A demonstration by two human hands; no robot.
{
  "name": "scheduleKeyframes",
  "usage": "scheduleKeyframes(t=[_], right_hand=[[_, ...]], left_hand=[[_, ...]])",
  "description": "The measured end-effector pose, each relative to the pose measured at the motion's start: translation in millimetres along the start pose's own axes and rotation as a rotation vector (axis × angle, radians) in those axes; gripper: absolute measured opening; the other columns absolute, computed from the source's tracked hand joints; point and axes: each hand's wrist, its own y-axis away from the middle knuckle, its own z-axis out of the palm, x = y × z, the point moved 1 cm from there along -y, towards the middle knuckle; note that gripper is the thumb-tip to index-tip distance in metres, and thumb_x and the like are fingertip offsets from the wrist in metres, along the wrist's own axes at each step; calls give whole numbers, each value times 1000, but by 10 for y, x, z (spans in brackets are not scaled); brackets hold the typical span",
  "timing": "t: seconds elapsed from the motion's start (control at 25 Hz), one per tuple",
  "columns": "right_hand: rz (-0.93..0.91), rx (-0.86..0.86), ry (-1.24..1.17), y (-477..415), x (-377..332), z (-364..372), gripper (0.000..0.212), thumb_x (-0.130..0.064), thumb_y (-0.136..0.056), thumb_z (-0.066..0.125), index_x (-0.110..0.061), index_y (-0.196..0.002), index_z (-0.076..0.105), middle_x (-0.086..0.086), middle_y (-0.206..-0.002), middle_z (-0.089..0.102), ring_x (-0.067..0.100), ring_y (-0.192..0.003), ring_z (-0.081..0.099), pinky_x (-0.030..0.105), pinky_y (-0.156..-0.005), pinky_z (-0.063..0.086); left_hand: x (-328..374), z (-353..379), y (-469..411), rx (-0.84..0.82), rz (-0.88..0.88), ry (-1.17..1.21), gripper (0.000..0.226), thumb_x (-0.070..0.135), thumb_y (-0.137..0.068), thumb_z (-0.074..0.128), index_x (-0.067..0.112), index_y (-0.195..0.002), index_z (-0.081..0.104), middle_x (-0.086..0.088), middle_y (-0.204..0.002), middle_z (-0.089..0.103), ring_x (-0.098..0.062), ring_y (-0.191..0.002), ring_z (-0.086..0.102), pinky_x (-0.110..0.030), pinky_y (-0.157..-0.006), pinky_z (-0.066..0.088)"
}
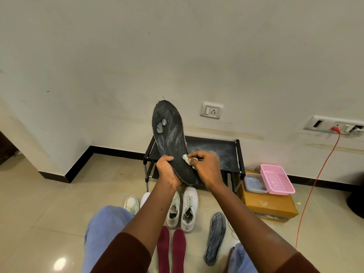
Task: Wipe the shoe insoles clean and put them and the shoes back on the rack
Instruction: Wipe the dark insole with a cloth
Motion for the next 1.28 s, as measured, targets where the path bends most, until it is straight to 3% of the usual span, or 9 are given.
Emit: scheduleKeyframes(t=[0.08, 0.2, 0.36, 0.56, 0.64, 0.84, 1.0, 1.16, 1.28], right_hand=[[52, -64, -42, 65, 52, -34, 15, 0, -81, 64, -8, -89, 73, -4, -82, 65, 3, -73, 58, 13, -65, 47], [150, -159, -113, 101, 100, -110, 24, 10, -77, 58, -10, -76, 71, 1, -75, 66, 14, -75, 60, 18, -64, 49], [221, -417, -21, 17, 124, -259, 30, 15, -71, 52, -9, -67, 68, 11, -72, 65, 20, -67, 57, 26, -61, 47], [256, -205, -221, -138, 59, -205, 18, 11, -80, 54, -3, -79, 65, 10, -78, 62, 20, -73, 58, 27, -61, 49], [297, -243, -233, -163, 49, -116, 14, 7, -80, 59, -2, -71, 64, 9, -70, 60, 17, -65, 56, 25, -57, 46], [496, -287, -355, -110, 80, -72, 20, 13, -77, 61, 0, -62, 59, 9, -60, 60, 10, -42, 59, 17, -40, 42], [569, -454, -367, -48, 101, -105, 12, 14, -75, 61, 3, -71, 63, 9, -74, 64, 18, -62, 64, 27, -57, 53], [456, -615, -42, 83, -22, -231, 7, 2, -77, 67, -2, -71, 67, 4, -63, 67, 11, -56, 62, 19, -50, 50], [164, -623, 596, 69, -216, -369, 13, -12, -79, 68, -6, -90, 71, 8, -93, 70, 15, -81, 64, 26, -76, 54]], left_hand=[[1, 7, -27, 43, 9, 6, 32, 11, -89, 27, 8, -78, 57, -10, -59, 65, -28, -70, 53, -31, -68, 44], [-3, -1, -54, 64, 29, 13, 31, 10, -90, 27, 10, -78, 57, -10, -73, 60, -25, -69, 52, -30, -67, 43], [14, -53, -145, -64, 31, 33, 38, 10, -72, 34, 5, -96, 62, -13, -92, 66, -25, -79, 57, -32, -74, 46], [-21, 0, -132, -167, -38, -39, 47, 14, -63, 37, 2, -94, 71, -16, -98, 68, -28, -86, 61, -36, -82, 47], [-46, -8, -116, -207, -79, -33, 46, 15, -68, 38, 4, -95, 73, -14, -101, 69, -26, -92, 62, -39, -88, 46], [-104, -177, -115, -274, -155, -57, 55, 32, -83, 45, 2, -128, 53, -16, -119, 61, -26, -104, 58, -40, -100, 41], [24, -250, -247, -403, -148, 0, 73, 58, -88, 40, 4, -138, 42, -22, -132, 50, -35, -115, 52, -46, -98, 44], [129, -230, -372, -443, -197, -47, 73, 62, -88, 35, 7, -133, 52, -18, -132, 53, -28, -120, 44, -38, -93, 45], [71, -169, -319, -398, -236, -10, 72, 62, -91, 30, 4, -109, 70, -17, -112, 66, -26, -103, 58, -34, -78, 54]])
